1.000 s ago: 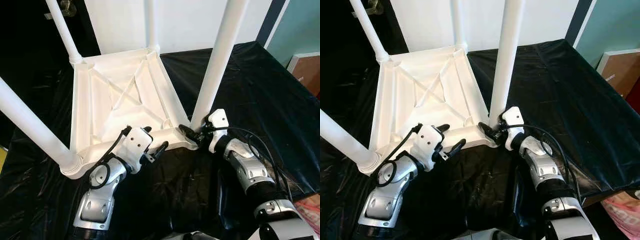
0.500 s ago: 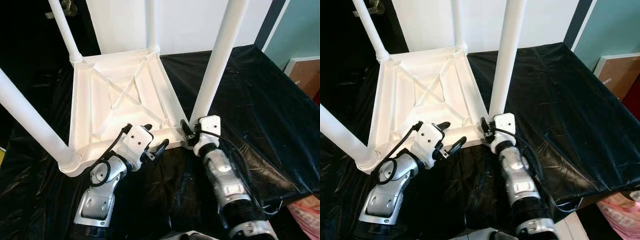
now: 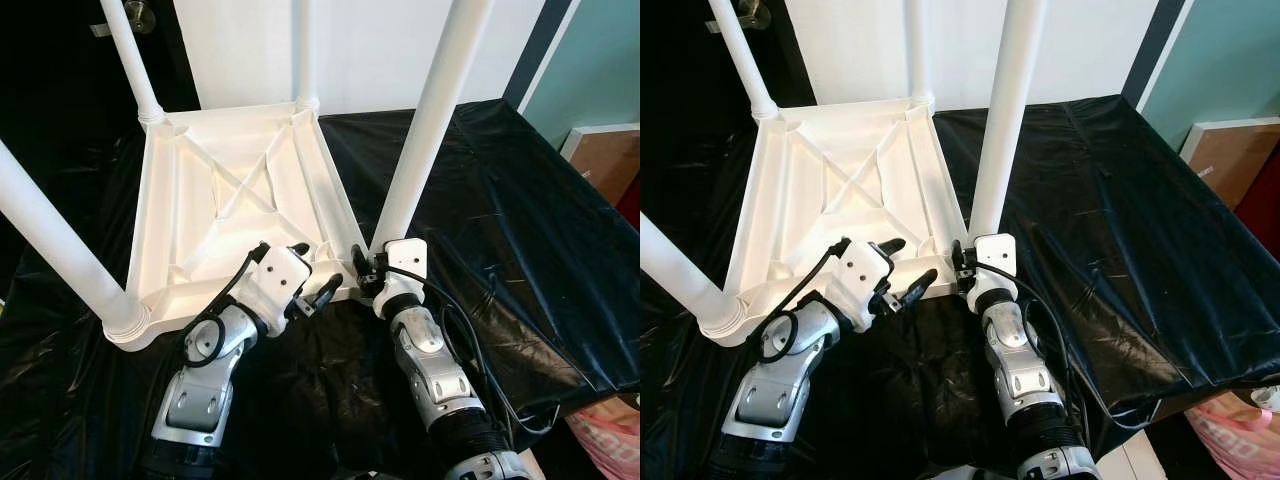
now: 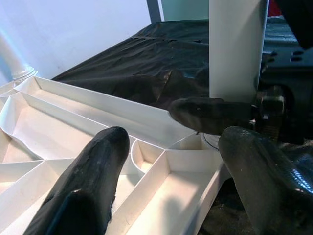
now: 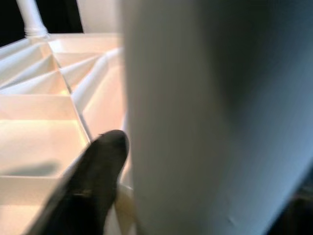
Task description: Building children table
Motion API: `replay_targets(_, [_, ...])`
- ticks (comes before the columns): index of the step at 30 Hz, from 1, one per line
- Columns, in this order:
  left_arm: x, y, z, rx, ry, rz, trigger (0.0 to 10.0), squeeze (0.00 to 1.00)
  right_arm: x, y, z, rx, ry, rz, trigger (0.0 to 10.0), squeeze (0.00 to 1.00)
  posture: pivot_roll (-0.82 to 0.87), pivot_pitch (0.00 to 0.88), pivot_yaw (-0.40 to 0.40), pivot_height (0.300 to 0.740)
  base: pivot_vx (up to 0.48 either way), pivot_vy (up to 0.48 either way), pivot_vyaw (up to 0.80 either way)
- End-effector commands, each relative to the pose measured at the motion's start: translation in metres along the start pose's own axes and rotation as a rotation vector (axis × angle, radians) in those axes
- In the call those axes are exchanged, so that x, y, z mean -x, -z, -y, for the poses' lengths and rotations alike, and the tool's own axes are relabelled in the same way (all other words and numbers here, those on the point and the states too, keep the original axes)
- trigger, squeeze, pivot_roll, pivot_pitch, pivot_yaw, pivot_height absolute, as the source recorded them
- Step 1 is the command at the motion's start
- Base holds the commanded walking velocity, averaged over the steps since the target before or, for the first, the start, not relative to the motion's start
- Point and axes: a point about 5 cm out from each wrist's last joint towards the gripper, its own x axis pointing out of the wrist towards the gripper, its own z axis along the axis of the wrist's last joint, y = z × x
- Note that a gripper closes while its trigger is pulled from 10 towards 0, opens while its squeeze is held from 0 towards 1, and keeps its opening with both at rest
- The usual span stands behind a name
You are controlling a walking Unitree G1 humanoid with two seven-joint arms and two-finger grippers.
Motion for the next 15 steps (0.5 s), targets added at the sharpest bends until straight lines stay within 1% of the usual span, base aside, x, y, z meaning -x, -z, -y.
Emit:
replay_targets(1, [0.0, 0.003, -0.001, 0.011, -0.068, -0.002, 10.0, 0.0, 0.002, 0.002, 0.002, 0.002, 0.0, -0.009, 10.0, 1.0, 0.03, 0.024, -0.063, 0.74, 0.0, 0.0, 0.0])
replay_targets(2, [-0.001, 0.003, 0.0, 0.012, -0.067, -0.002, 10.0, 0.0, 0.003, 0.0, 0.006, 0.014, -0.002, 0.004, 10.0, 1.0, 0.03, 0.026, -0.066, 0.74, 0.0, 0.0, 0.0])
replay_targets(4, [-0.001, 0.002, 0.002, 0.02, -0.064, 0.006, 10.0, 0.0, 0.006, -0.005, 0.018, 0.022, -0.034, 0.026, 10.0, 1.0, 0.03, 0.029, -0.072, 0.74, 0.0, 0.0, 0.0])
replay_targets(7, [-0.001, 0.002, 0.002, 0.023, -0.062, 0.009, 10.0, 0.0, 0.007, -0.008, 0.023, 0.029, -0.066, 0.036, 10.0, 1.0, 0.03, 0.026, -0.073, 0.74, 0.0, 0.0, 0.0])
replay_targets(8, [0.0, 0.001, 0.003, 0.03, -0.056, 0.011, 10.0, 0.0, 0.009, -0.009, 0.025, 0.04, -0.11, 0.044, 10.0, 0.4, 0.03, 0.026, -0.073, 0.74, 0.0, 0.0, 0.0])
replay_targets(9, [0.002, 0.001, 0.003, 0.031, -0.043, 0.014, 10.0, 0.0, 0.012, -0.009, 0.03, 0.042, -0.168, 0.039, 10.0, 0.0, 0.03, 0.021, -0.074, 0.74, 0.0, 0.0, 0.0])
replay_targets(10, [0.002, 0.001, 0.003, 0.031, -0.043, 0.014, 10.0, 0.0, 0.012, -0.009, 0.03, 0.042, -0.168, 0.039, 10.0, 0.0, 0.03, 0.021, -0.074, 0.74, 0.0, 0.0, 0.0])
replay_targets(12, [0.003, 0.004, 0.002, 0.028, -0.028, 0.012, 10.0, 0.0, 0.018, -0.006, 0.047, 0.065, -0.286, 0.003, 10.0, 0.0, 0.03, 0.022, -0.072, 0.74, 0.0, 0.0, 0.0])
replay_targets(13, [0.003, 0.004, 0.002, 0.028, -0.028, 0.012, 10.0, 0.0, 0.018, -0.006, 0.047, 0.065, -0.286, 0.003, 10.0, 0.0, 0.03, 0.022, -0.072, 0.74, 0.0, 0.0, 0.0])
replay_targets(15, [0.002, 0.004, 0.0, 0.022, -0.026, 0.009, 10.0, 0.0, 0.021, -0.003, 0.06, 0.091, -0.388, -0.044, 10.0, 0.0, 0.03, 0.016, -0.069, 0.74, 0.0, 0.0, 0.0])
